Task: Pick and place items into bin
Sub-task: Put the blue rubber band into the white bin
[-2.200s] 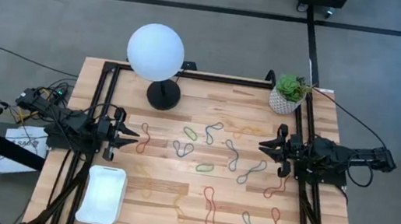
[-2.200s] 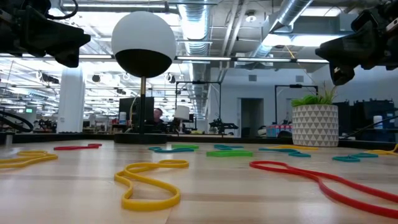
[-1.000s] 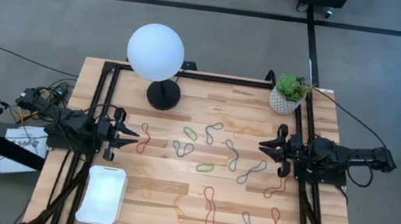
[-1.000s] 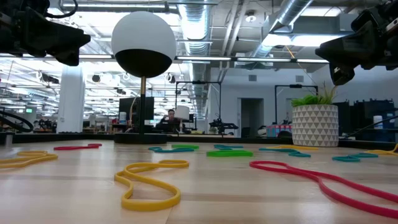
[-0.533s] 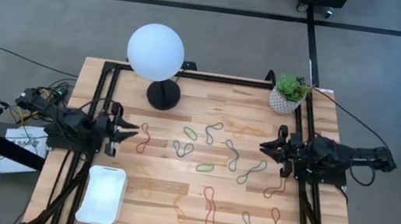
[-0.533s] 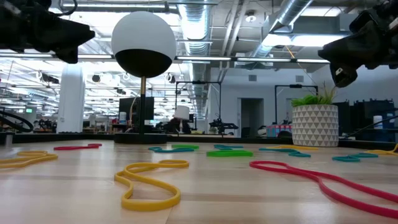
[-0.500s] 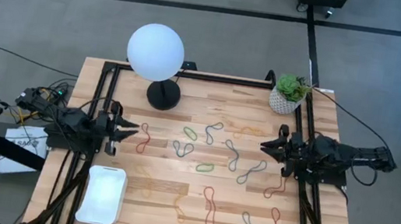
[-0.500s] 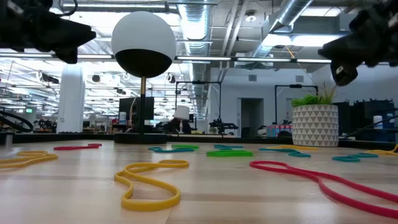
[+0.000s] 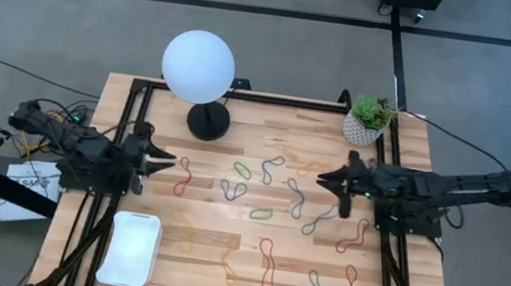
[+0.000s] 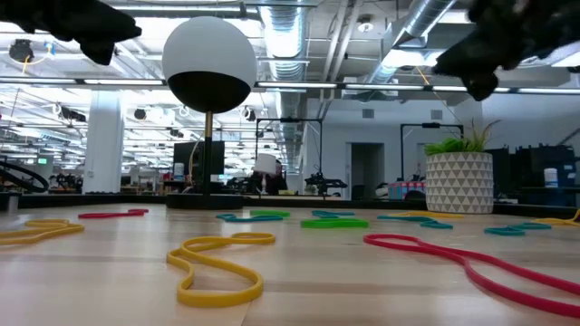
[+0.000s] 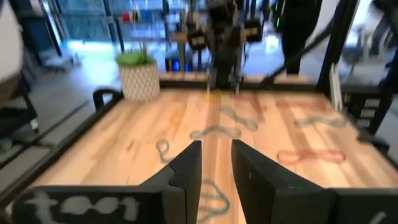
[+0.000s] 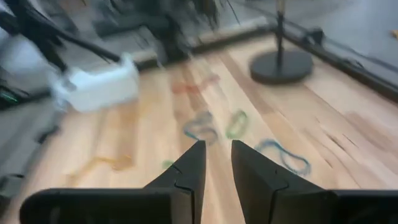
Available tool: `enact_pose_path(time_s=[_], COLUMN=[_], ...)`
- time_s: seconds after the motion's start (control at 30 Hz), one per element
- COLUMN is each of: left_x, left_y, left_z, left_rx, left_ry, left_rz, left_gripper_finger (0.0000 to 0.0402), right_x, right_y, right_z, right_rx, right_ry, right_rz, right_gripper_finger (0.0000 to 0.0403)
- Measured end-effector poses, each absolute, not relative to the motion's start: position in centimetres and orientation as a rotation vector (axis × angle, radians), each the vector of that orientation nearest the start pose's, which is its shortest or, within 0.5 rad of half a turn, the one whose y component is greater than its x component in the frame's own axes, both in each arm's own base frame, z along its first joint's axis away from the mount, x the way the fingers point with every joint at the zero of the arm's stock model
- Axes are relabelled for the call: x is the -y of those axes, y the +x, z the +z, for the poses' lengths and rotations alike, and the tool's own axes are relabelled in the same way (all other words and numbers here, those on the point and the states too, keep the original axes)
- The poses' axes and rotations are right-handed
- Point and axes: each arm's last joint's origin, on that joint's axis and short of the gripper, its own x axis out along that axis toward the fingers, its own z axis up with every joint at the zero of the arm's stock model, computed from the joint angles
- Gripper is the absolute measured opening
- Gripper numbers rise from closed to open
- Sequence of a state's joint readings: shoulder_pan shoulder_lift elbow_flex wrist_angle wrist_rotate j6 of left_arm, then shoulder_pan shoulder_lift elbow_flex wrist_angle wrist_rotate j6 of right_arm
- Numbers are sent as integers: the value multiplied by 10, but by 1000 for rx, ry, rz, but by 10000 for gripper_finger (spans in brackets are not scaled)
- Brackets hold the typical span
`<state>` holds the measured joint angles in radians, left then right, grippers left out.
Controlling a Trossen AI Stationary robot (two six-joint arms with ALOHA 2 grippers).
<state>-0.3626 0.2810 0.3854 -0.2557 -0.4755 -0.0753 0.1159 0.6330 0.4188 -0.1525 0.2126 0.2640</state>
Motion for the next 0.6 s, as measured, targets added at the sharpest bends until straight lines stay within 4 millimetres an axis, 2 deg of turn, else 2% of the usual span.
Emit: enact_pose_path(time_s=[0.1, 0.23, 0.4, 0.6], left_x=[26, 32, 35, 33], left_y=[105, 117, 127, 130], left_z=[252, 249, 245, 246], left_rx=[-210, -301, -346, -330], left_ry=[-24, -57, -47, -55], left_rz=[120, 93, 102, 138], left_gripper_finger=[78, 78, 78, 78], right_x=[-8, 1, 12, 20], right_y=[169, 187, 196, 204], right_z=[231, 218, 199, 187], right_rx=[-448, -589, -744, -808], right_ry=[193, 281, 392, 463], right_rz=[-195, -291, -382, -347], right_gripper_finger=[71, 71, 71, 71])
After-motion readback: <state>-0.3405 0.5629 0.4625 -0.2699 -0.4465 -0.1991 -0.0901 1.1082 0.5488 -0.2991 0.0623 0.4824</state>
